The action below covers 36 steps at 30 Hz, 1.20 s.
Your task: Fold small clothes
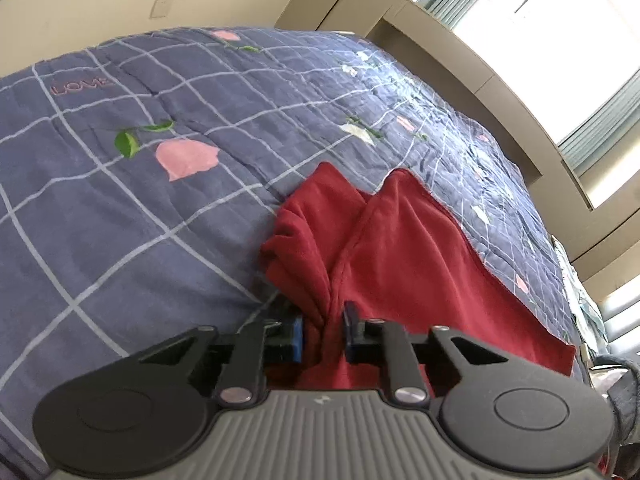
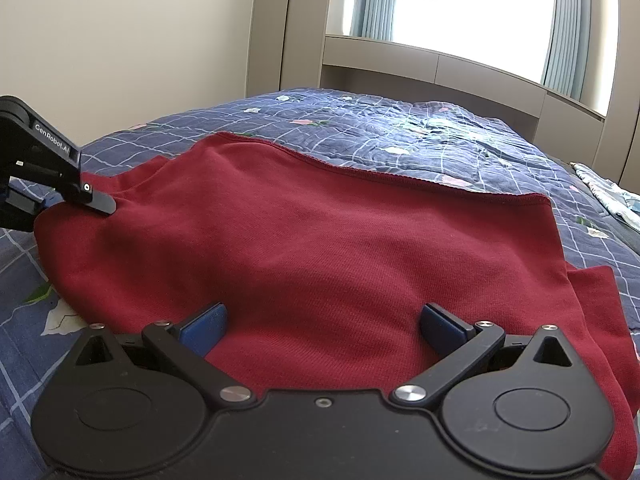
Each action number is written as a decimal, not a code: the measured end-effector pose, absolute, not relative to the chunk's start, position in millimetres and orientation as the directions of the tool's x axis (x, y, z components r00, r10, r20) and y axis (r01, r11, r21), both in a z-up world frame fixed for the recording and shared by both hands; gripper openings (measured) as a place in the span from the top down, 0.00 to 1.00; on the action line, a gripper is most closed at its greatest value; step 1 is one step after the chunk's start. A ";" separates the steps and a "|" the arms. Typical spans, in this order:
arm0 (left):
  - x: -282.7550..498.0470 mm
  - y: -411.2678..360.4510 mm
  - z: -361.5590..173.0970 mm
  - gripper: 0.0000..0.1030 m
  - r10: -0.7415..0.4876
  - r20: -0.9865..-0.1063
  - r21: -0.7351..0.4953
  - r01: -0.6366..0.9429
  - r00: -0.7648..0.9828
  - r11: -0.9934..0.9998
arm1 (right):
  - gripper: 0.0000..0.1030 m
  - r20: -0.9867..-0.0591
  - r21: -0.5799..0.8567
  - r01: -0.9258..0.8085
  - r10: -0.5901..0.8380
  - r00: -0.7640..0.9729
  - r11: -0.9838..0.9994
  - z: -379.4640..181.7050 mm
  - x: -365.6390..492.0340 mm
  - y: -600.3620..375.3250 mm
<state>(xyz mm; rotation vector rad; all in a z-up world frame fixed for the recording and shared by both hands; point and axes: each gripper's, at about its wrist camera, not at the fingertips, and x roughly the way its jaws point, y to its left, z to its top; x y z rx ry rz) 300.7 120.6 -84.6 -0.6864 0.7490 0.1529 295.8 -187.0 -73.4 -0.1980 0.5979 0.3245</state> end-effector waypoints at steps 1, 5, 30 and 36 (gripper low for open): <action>300.8 118.5 -82.5 0.85 -0.104 -0.669 -0.510 -0.353 0.736 0.785 | 0.00 -0.580 -0.088 -0.355 0.242 0.778 0.931 -73.7 295.5 -187.4; 301.0 110.5 -69.6 0.86 -0.096 -0.649 -0.481 -0.309 0.755 0.821 | 0.00 -0.580 -0.088 -0.355 0.241 0.778 0.931 -73.8 295.5 -187.4; 326.8 -102.4 41.2 0.87 -0.442 -0.523 -0.308 0.322 0.728 0.895 | 0.00 -0.527 0.091 -0.078 0.114 0.842 0.993 -41.6 237.7 -340.6; 329.6 -178.3 -2.5 0.86 -0.486 -0.636 -0.267 0.420 0.599 0.867 | 0.00 -0.562 0.125 0.068 0.014 0.827 0.990 -48.3 211.3 -386.0</action>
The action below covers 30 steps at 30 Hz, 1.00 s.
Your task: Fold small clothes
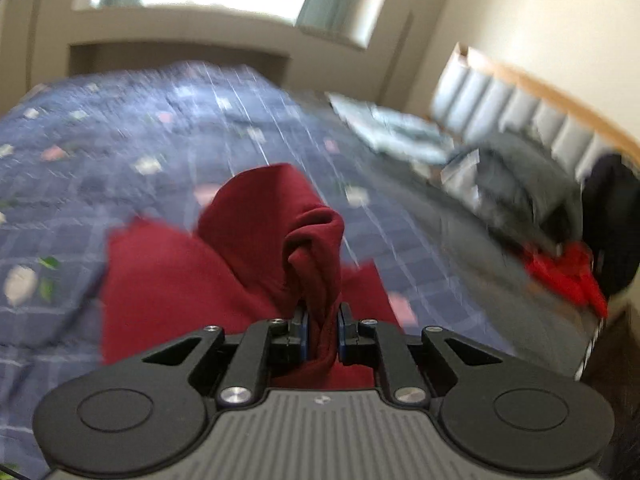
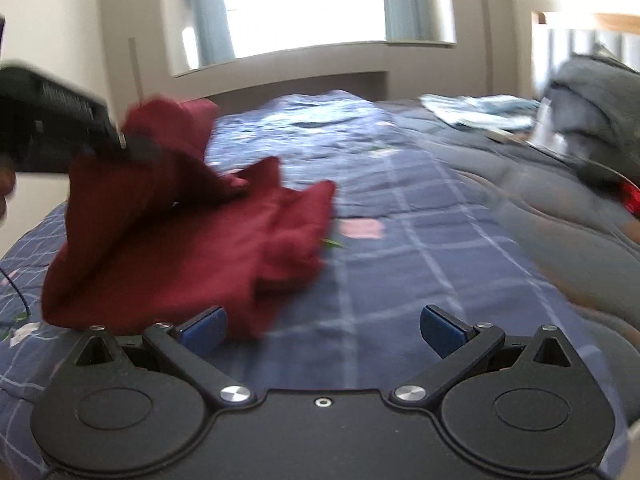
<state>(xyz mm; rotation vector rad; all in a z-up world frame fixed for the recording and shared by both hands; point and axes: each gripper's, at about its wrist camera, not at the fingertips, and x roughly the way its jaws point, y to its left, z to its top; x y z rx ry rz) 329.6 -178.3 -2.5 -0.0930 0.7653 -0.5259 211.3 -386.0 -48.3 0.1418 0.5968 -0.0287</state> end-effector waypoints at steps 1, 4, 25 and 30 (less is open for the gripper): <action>328.9 -183.3 -10.2 0.85 -0.481 -0.654 -0.264 0.420 0.584 0.868 | 0.00 -0.564 0.129 0.086 0.001 0.826 0.988 -50.1 205.3 -392.8; 326.8 -188.4 -25.5 0.73 -0.498 -0.682 -0.291 0.426 0.536 0.856 | 0.00 -0.571 0.152 0.127 -0.018 0.821 0.980 -55.0 195.8 -405.8; 311.8 -56.5 -31.6 0.01 -0.194 -0.687 -0.287 -0.017 0.701 0.958 | 0.00 -0.494 0.341 0.006 0.174 0.852 0.940 -40.7 232.9 -395.5; 318.3 -42.3 -48.1 0.01 -0.174 -0.729 -0.287 -0.064 0.662 0.956 | 0.01 -0.476 0.463 -0.064 0.308 0.824 0.884 -27.4 281.3 -396.2</action>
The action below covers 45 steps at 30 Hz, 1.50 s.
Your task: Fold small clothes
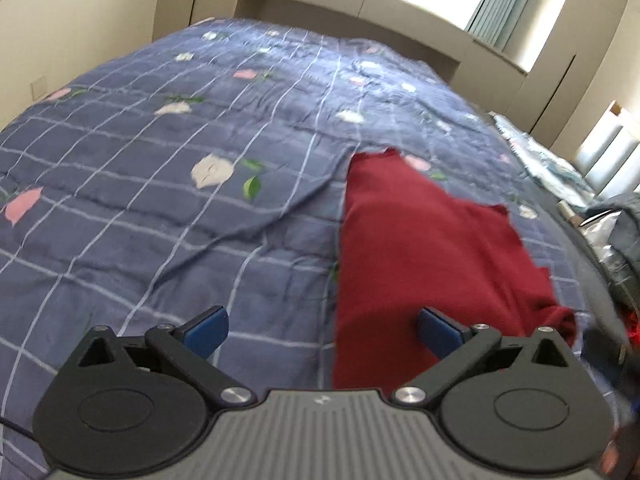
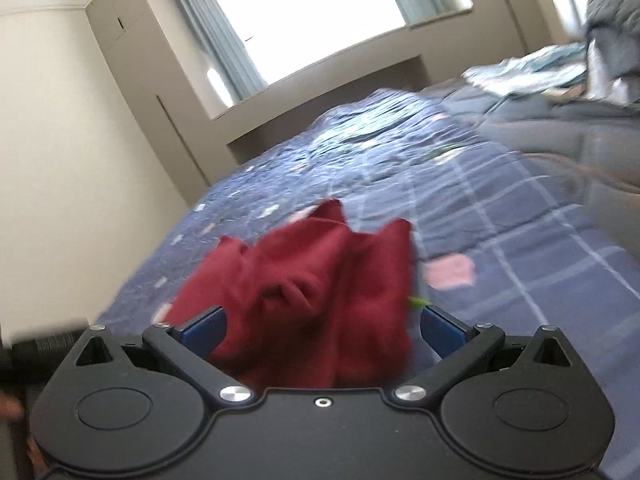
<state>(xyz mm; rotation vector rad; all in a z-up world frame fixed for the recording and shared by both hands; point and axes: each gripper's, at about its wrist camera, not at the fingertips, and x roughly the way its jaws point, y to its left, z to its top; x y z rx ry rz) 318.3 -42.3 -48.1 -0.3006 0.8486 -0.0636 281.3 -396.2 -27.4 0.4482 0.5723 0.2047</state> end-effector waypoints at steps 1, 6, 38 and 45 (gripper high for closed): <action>318.2 -42.1 -50.3 0.01 -0.179 -0.730 -0.289 -0.061 0.659 0.955 | 0.01 -0.490 0.455 -0.063 0.309 0.815 0.888 -24.7 293.1 -393.7; 316.3 -47.1 -55.7 0.01 -0.183 -0.733 -0.285 -0.052 0.655 0.957 | 0.20 -0.541 0.430 -0.075 0.324 0.776 0.900 -25.5 341.6 -383.3; 323.0 -74.1 -64.4 0.00 -0.261 -0.734 -0.322 0.018 0.627 0.947 | 0.95 -0.528 0.265 0.073 0.081 0.845 0.961 -63.3 336.0 -395.2; 319.5 -76.5 -60.1 0.01 -0.243 -0.733 -0.299 0.019 0.635 0.954 | 0.58 -0.512 0.226 0.087 0.042 0.858 0.970 -53.0 322.1 -393.3</action>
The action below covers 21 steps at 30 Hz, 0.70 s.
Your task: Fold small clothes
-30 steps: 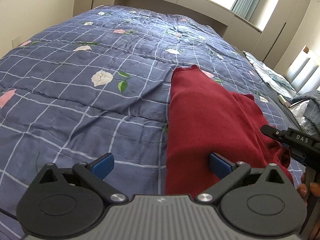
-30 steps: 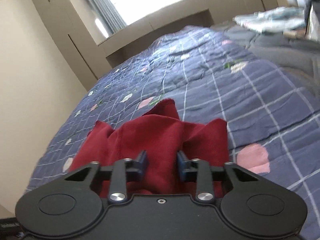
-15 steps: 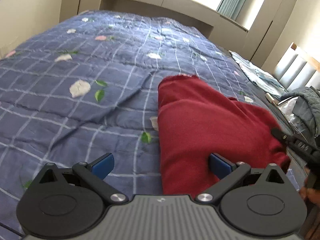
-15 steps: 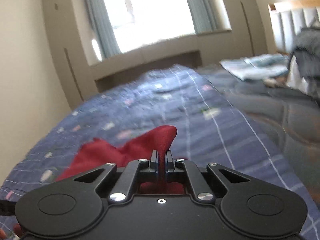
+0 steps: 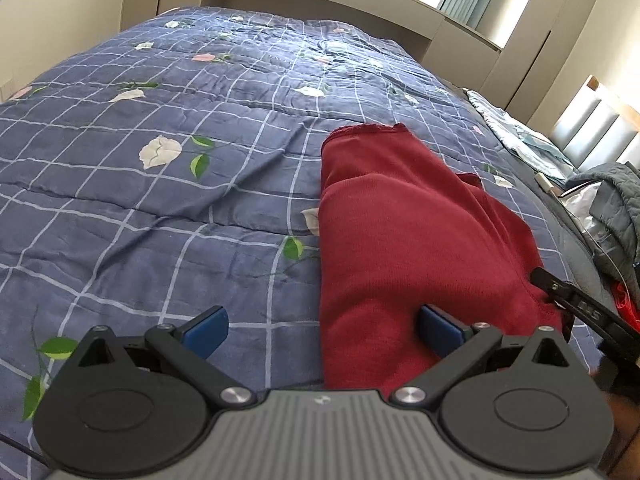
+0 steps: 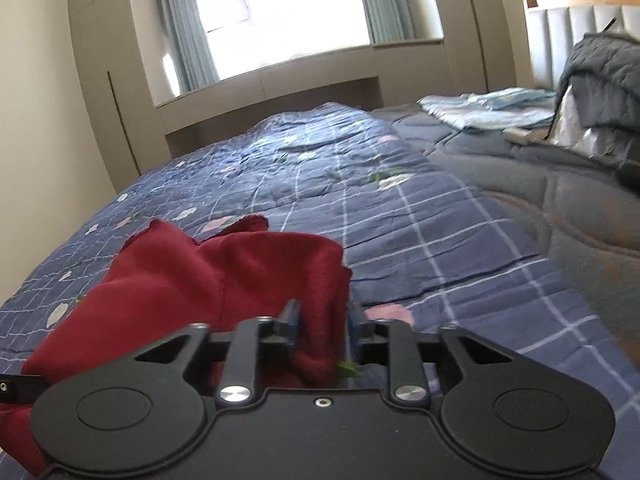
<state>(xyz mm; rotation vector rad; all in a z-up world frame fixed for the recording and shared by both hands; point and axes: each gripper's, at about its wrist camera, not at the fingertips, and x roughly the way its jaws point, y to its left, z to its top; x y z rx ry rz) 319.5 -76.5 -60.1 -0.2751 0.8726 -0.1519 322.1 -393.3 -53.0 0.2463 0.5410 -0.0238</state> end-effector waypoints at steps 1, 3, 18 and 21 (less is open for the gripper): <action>319.6 -76.1 -60.3 0.01 -0.244 -0.734 -0.302 0.018 0.634 0.953 | 0.52 -0.504 0.232 0.083 0.047 0.863 0.969 -50.0 315.6 -394.4; 320.0 -75.0 -60.2 0.01 -0.249 -0.735 -0.308 0.016 0.631 0.951 | 0.34 -0.487 0.254 0.074 0.062 0.871 0.964 -46.2 301.6 -394.8; 310.9 -61.5 -53.2 0.00 -0.262 -0.709 -0.357 -0.013 0.655 0.934 | 0.68 -0.487 0.357 -0.100 0.276 0.829 0.929 -39.1 222.0 -345.8; 309.2 -60.3 -52.7 0.00 -0.243 -0.726 -0.335 -0.023 0.644 0.942 | 0.88 -0.496 0.348 -0.071 0.248 0.832 0.935 -38.4 228.0 -345.7</action>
